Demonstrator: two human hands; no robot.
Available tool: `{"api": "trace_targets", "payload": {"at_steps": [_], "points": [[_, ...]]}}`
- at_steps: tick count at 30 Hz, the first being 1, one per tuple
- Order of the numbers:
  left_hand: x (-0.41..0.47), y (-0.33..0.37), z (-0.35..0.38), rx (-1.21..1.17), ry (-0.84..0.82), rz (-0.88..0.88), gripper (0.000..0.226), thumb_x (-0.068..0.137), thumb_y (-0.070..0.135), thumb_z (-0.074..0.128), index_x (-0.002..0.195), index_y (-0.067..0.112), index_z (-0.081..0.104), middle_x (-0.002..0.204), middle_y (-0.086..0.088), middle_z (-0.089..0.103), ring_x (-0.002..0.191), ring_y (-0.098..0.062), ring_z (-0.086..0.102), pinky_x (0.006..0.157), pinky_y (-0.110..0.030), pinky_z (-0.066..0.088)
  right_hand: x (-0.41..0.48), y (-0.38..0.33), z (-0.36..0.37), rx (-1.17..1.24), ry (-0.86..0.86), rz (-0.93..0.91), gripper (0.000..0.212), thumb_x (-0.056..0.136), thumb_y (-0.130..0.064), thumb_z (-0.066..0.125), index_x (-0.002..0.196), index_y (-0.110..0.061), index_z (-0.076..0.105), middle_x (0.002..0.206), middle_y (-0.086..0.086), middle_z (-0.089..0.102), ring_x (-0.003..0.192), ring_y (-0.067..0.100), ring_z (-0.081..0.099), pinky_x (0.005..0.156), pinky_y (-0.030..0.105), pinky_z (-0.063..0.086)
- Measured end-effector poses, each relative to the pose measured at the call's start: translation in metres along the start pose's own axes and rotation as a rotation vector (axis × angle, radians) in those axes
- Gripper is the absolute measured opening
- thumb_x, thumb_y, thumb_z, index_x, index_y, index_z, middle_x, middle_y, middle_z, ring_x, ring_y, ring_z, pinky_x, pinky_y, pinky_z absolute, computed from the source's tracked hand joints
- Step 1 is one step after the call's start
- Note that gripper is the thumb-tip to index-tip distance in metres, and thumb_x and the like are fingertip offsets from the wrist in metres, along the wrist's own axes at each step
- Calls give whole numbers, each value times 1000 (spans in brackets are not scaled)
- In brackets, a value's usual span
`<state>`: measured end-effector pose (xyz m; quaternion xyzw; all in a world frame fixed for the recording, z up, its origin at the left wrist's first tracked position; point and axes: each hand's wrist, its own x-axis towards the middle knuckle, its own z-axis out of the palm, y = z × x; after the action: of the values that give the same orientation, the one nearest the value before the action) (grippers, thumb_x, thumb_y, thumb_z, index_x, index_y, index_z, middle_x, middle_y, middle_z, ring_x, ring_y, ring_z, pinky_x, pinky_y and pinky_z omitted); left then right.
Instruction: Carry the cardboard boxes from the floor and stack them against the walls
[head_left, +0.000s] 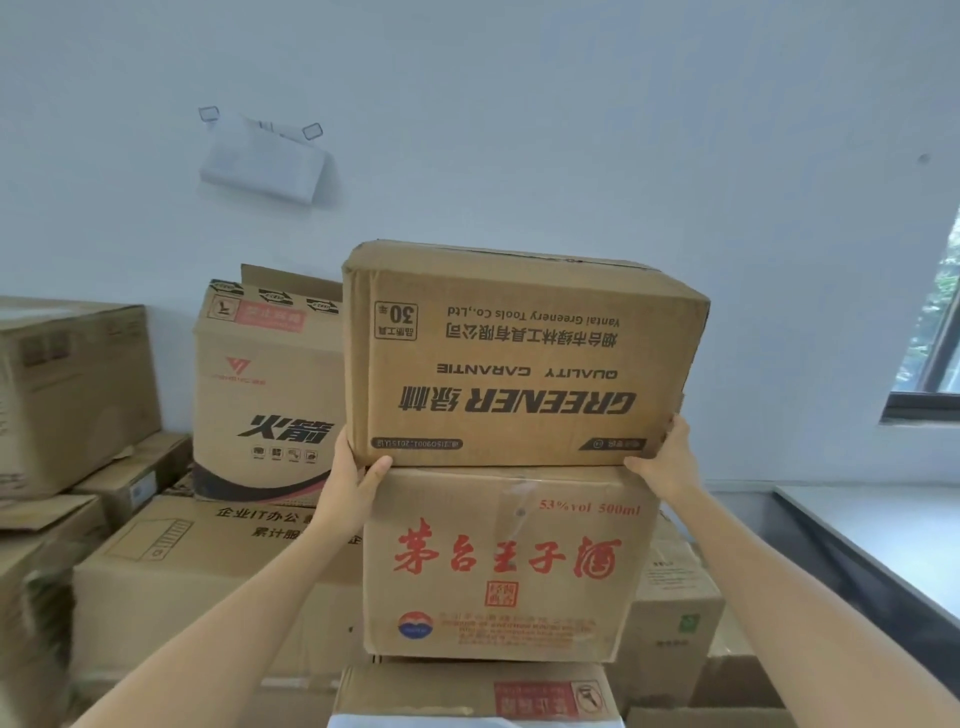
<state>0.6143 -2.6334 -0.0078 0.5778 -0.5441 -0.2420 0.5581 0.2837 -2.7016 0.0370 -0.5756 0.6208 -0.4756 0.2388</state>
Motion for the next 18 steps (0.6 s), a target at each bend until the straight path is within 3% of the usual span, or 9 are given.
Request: {"api": "trace_targets", "payload": {"at_steps": [4,13,18], "points": [[-6,2,-4,-7,2,-47,56,96,18,49,143,11,20,139,-7,42,123,-17,42,108,-37,33,-3,3,2,-11,-36,29,77,80,-2,67,140,-7,21,140,12,41,128,30,42,105,46,38],[-36,-6,1,-72,60,-82,63,93,21,55,145,15,20,128,2,43,112,-14,42,100,-36,38,-15,13,-5,8,-64,109,58,81,-10,64,130,-6,32,131,14,48,118,31,49,90,39,44],[-45,-8,1,-83,88,-72,64,91,19,58,144,13,22,122,3,44,114,-17,44,101,-37,38,-36,-4,-20,-32,-8,58,61,82,-22,66,131,-9,31,130,16,46,116,34,49,96,48,45]]}}
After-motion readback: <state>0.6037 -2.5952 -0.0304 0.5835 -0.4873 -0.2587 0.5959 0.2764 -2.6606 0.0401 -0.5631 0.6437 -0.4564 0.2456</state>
